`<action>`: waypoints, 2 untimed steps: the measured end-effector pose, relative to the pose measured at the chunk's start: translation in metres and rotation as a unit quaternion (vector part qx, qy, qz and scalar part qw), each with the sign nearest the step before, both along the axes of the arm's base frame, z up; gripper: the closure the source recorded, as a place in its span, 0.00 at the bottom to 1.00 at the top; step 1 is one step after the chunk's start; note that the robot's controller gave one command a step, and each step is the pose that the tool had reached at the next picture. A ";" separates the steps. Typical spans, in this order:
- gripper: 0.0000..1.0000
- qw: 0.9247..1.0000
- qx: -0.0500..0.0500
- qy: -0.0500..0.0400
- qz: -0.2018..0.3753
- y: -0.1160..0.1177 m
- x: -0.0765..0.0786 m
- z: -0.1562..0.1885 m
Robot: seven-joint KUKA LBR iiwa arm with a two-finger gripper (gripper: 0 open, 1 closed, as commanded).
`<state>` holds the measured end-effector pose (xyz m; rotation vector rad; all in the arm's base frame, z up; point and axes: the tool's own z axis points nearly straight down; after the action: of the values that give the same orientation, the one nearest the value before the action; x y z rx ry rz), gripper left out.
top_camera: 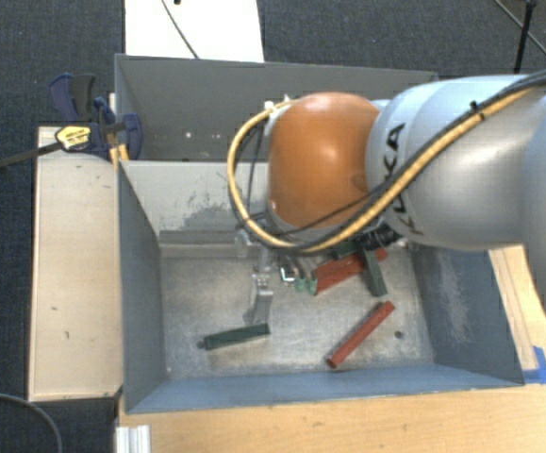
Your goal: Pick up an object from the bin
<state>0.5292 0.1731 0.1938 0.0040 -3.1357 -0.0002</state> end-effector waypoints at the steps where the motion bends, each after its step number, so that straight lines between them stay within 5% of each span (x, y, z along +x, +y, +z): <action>1: 0.00 0.999 0.001 -0.003 0.032 0.004 -0.049 -0.126; 2: 0.00 1.000 0.001 -0.005 -0.002 -0.008 -0.047 -0.092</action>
Offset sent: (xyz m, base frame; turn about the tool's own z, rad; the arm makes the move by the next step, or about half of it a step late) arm -0.0485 0.0034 -0.1238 -0.0675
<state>0.4821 0.1654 0.1015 -0.0034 -3.1466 -0.0035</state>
